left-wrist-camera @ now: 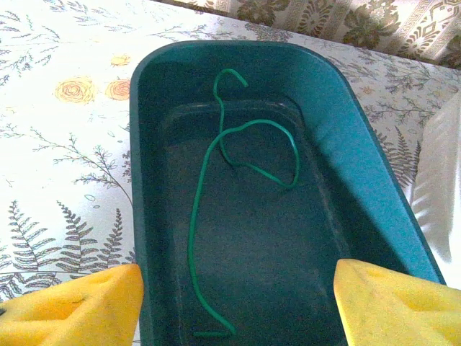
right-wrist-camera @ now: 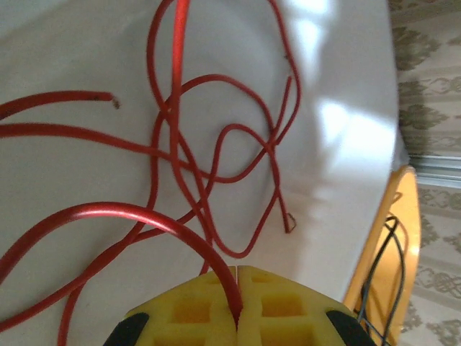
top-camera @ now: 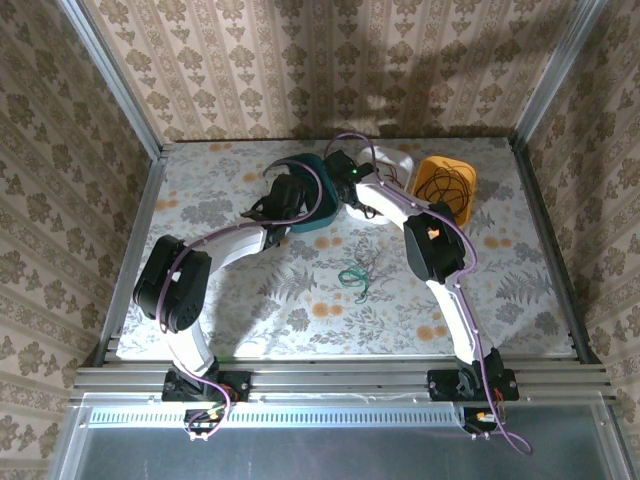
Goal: Untangle the cables
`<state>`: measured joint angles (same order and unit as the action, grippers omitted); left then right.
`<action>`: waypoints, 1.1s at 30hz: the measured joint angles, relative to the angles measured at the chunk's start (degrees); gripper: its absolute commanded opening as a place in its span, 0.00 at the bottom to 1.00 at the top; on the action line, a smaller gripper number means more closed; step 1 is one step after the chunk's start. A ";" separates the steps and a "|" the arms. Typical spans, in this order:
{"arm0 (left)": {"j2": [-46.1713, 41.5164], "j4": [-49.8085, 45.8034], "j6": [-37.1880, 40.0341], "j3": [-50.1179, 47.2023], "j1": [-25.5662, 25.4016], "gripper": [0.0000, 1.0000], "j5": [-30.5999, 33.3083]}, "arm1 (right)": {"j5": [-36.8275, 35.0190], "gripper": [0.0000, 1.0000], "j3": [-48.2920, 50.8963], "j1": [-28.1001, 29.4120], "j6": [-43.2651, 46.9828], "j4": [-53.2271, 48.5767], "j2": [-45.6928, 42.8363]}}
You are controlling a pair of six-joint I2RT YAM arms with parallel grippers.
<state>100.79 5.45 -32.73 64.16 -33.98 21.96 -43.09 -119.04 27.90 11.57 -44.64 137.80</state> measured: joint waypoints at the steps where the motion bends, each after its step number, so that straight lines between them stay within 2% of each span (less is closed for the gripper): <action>1: 0.00 0.00 0.00 0.00 0.00 0.72 -0.13 | 1.18 0.09 -0.81 -0.44 -1.36 -0.92 0.00; 7: -0.02 0.07 0.37 0.02 -0.02 0.72 -0.79 | 10.84 0.23 -1.40 -4.90 -10.54 -2.43 -1.88; 11: 0.00 0.09 0.85 0.00 -0.07 0.72 -1.25 | 17.90 0.36 -0.68 -8.79 -16.52 -2.47 -5.84; 13: 0.00 0.15 1.16 0.02 -0.09 0.72 -1.66 | 20.98 0.48 0.28 -10.43 -19.06 -1.81 -8.46; 16: 0.00 0.72 1.62 0.00 -0.13 0.72 -2.34 | 24.59 0.56 3.89 -12.28 -21.90 -0.13 -12.76; 23: 0.00 3.32 3.28 0.02 -0.50 0.72 -5.49 | 30.82 0.57 10.78 -11.82 -25.57 3.91 -16.41; 27: 0.00 6.60 7.61 0.00 -0.55 0.72 -12.59 | 34.64 0.59 22.62 -11.17 -27.32 7.78 -22.12; 33: -0.13 6.36 19.61 -1.68 -1.05 0.71 -32.44 | 45.07 0.61 41.51 -8.37 -28.04 10.27 -37.64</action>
<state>100.66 11.81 -13.13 62.48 -35.03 -10.48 1.98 -77.54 19.53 -16.47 -34.37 100.16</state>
